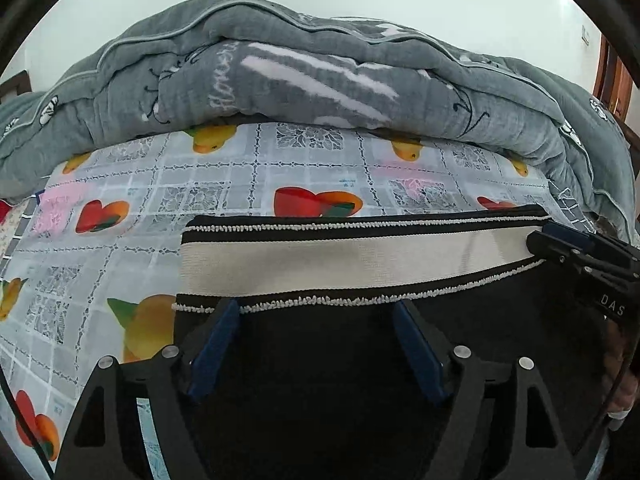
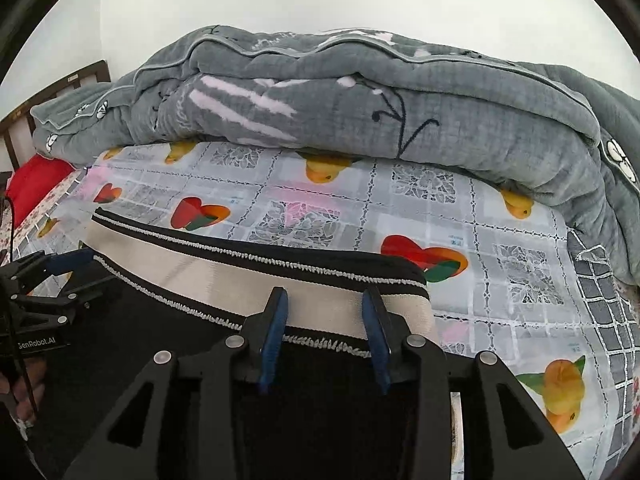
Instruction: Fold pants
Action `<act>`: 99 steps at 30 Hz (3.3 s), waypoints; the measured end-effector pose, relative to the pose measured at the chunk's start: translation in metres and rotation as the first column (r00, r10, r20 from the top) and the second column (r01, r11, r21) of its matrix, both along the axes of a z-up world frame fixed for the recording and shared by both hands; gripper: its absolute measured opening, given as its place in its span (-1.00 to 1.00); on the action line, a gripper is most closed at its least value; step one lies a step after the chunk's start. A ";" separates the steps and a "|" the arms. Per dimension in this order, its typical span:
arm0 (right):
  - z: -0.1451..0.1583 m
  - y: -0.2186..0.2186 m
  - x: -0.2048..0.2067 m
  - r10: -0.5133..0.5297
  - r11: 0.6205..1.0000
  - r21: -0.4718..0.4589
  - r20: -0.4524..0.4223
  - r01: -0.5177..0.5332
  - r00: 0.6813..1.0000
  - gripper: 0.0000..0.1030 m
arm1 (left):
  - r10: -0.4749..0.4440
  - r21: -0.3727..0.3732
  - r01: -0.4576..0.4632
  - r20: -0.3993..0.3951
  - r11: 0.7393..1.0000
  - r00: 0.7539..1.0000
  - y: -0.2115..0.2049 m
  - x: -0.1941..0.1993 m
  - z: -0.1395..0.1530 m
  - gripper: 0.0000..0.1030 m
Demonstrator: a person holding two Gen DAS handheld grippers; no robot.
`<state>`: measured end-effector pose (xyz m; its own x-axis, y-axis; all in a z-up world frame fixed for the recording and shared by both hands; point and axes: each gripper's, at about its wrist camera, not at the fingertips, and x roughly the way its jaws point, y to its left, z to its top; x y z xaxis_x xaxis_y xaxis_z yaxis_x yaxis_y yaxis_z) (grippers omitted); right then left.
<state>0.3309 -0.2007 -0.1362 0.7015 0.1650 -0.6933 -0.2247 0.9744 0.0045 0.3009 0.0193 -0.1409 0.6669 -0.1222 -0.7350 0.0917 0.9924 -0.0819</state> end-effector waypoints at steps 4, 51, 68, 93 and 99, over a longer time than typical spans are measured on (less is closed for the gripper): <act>0.000 -0.001 0.000 0.019 1.000 0.010 0.000 -0.019 1.000 -0.10 | -0.001 0.010 0.001 0.006 1.000 1.000 0.000 -0.001 0.000 0.53; -0.003 0.006 -0.004 0.034 0.999 -0.003 0.028 -0.034 0.999 0.05 | 0.046 0.060 -0.049 0.045 0.997 0.998 -0.004 -0.003 -0.001 0.61; -0.002 0.005 -0.004 0.043 0.999 0.022 0.029 -0.043 0.999 0.08 | 0.060 0.051 -0.063 0.051 0.997 0.997 -0.002 -0.002 -0.003 0.62; 0.004 -0.009 -0.038 -0.051 0.999 0.001 -0.025 0.051 0.998 0.07 | 0.132 0.069 -0.133 0.028 0.989 0.991 0.008 -0.019 0.003 0.64; 0.002 -0.037 -0.073 -0.078 0.996 0.032 -0.040 0.079 0.996 0.07 | 0.155 0.027 -0.155 -0.015 0.988 0.988 0.021 -0.057 0.004 0.63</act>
